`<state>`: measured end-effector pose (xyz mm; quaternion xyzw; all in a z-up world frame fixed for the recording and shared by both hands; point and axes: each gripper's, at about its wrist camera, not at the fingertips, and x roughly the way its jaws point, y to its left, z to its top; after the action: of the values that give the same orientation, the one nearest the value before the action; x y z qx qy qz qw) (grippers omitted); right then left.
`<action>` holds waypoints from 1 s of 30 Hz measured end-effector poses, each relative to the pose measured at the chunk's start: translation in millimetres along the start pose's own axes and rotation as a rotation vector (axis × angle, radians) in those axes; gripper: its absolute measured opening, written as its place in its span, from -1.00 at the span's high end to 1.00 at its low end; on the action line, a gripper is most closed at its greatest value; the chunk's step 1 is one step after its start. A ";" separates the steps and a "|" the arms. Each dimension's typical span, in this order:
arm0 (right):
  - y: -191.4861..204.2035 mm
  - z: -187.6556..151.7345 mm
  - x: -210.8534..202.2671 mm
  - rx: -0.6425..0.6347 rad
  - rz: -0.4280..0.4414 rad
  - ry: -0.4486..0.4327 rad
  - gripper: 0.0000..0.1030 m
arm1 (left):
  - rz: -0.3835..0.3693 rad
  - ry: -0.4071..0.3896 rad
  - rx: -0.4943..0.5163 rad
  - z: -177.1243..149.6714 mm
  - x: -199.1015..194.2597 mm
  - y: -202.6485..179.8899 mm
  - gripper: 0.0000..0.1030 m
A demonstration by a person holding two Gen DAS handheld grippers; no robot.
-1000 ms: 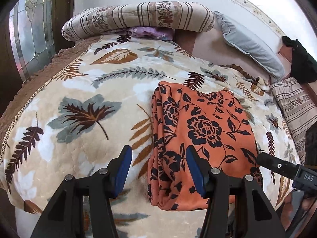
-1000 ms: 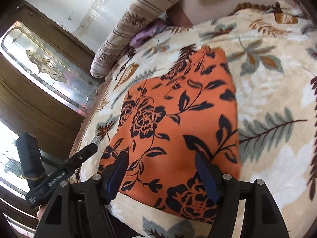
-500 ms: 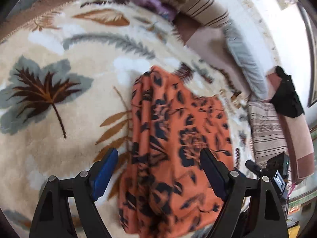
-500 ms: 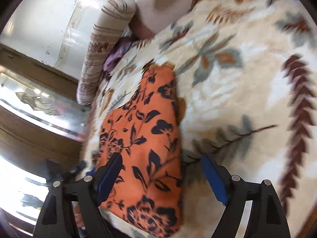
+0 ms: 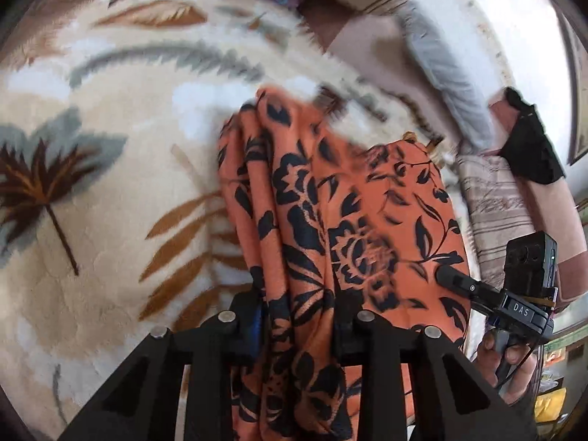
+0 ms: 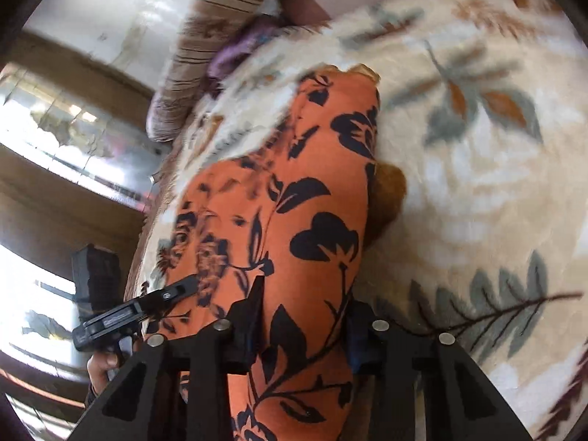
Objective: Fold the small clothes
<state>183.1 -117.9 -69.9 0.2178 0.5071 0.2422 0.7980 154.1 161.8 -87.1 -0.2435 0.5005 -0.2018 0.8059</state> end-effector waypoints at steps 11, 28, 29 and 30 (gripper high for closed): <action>-32.8 58.3 -122.0 -0.027 -0.032 -0.181 0.26 | -0.083 -0.073 0.165 35.1 23.9 -120.4 0.35; -62.8 11.7 -112.2 0.041 -0.093 -0.246 -0.42 | 0.177 -0.135 0.251 -35.4 23.8 -137.1 -0.36; -68.2 9.7 -103.0 0.064 -0.097 -0.222 -0.42 | 0.206 -0.116 0.287 -42.3 33.7 -141.6 -0.37; -79.6 10.0 -85.7 0.113 -0.105 -0.170 -0.42 | 0.283 -0.072 0.304 -43.9 51.2 -140.0 -0.37</action>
<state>173.9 -233.6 -52.9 0.2552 0.4610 0.1518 0.8363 124.4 12.3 -56.8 -0.0535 0.4645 -0.1507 0.8710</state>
